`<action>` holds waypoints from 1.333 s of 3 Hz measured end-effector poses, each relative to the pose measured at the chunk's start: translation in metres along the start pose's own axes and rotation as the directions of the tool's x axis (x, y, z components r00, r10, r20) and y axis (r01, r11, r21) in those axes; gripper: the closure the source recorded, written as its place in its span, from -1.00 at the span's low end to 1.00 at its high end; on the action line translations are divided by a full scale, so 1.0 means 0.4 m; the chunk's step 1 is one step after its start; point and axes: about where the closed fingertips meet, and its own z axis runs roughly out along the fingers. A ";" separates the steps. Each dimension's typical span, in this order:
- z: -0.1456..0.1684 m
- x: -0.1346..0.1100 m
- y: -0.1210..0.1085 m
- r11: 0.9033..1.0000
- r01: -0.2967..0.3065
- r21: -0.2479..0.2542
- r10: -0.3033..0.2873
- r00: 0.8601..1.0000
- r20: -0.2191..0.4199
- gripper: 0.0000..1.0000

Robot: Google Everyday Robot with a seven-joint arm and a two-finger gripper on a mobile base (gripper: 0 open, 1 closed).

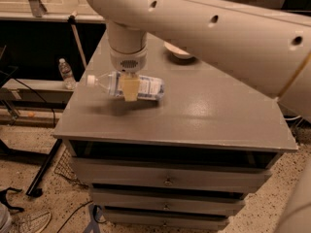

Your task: Knock blue plastic bottle over

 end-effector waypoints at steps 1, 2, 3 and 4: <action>0.023 -0.025 0.017 0.995 0.078 -0.056 -0.080 0.996 -0.033 1.00; 0.022 -0.024 0.018 0.995 0.078 -0.056 -0.080 0.996 -0.034 0.90; 0.021 -0.023 0.018 0.996 0.078 -0.053 -0.080 0.996 -0.033 0.46; 0.020 -0.022 0.018 0.996 0.078 -0.051 -0.079 0.996 -0.033 -0.02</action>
Offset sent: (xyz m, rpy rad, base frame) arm -0.0043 0.0086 -0.0084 -0.0508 0.0374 0.0583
